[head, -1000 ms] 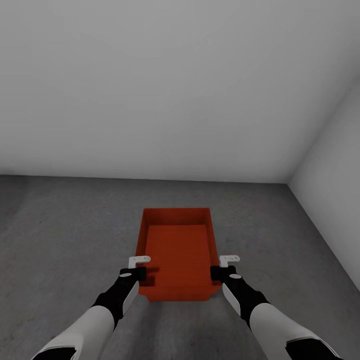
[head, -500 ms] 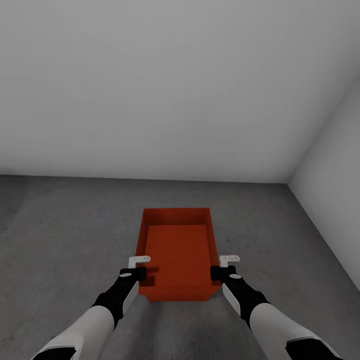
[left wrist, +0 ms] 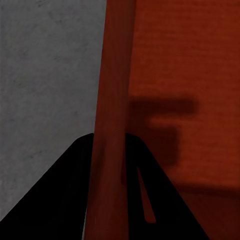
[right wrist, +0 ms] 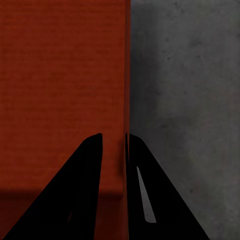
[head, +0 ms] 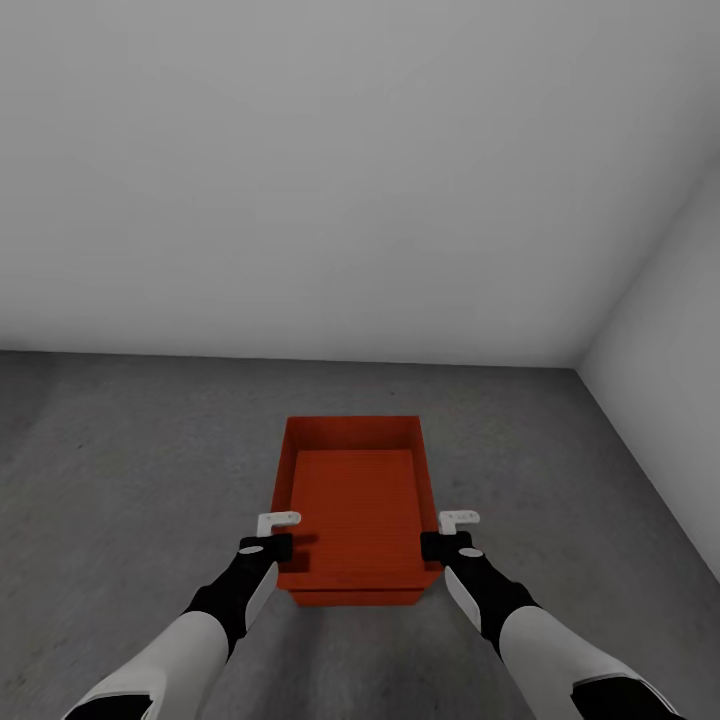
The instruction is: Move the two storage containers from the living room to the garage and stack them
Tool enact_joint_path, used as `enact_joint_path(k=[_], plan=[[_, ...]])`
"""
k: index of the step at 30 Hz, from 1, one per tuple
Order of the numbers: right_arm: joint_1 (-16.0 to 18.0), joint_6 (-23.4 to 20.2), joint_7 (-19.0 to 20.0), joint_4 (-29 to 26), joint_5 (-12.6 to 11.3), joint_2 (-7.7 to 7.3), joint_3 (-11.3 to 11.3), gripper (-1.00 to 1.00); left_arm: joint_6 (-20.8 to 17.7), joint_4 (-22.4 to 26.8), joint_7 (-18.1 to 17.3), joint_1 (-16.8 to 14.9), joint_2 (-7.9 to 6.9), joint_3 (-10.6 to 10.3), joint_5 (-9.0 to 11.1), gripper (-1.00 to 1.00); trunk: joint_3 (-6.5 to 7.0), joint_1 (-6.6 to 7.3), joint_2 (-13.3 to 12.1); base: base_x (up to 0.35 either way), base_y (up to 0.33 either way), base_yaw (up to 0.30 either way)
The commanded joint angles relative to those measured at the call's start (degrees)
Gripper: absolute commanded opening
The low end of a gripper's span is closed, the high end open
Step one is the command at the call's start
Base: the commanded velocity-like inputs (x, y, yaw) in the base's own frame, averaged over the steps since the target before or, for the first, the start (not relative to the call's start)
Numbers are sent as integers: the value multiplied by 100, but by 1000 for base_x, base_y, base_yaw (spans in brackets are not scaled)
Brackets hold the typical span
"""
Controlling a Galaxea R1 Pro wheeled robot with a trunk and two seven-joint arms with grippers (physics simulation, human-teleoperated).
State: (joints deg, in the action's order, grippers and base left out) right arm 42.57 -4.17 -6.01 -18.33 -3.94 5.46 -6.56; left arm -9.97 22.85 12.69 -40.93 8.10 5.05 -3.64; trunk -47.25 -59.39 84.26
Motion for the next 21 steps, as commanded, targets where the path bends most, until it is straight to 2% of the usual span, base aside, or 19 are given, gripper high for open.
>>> enact_joint_path(k=[1,21], plan=[[-3,-32,3,-6,-116,-2,6,-100,-49,308,331,-3,9,277,170,-100,-4,0,2,0,0,0],[-3,-32,3,-6,-116,-2,6,-100,-49,310,331,-3,27,270,170,-100,-4,0,2,0,0,0]])
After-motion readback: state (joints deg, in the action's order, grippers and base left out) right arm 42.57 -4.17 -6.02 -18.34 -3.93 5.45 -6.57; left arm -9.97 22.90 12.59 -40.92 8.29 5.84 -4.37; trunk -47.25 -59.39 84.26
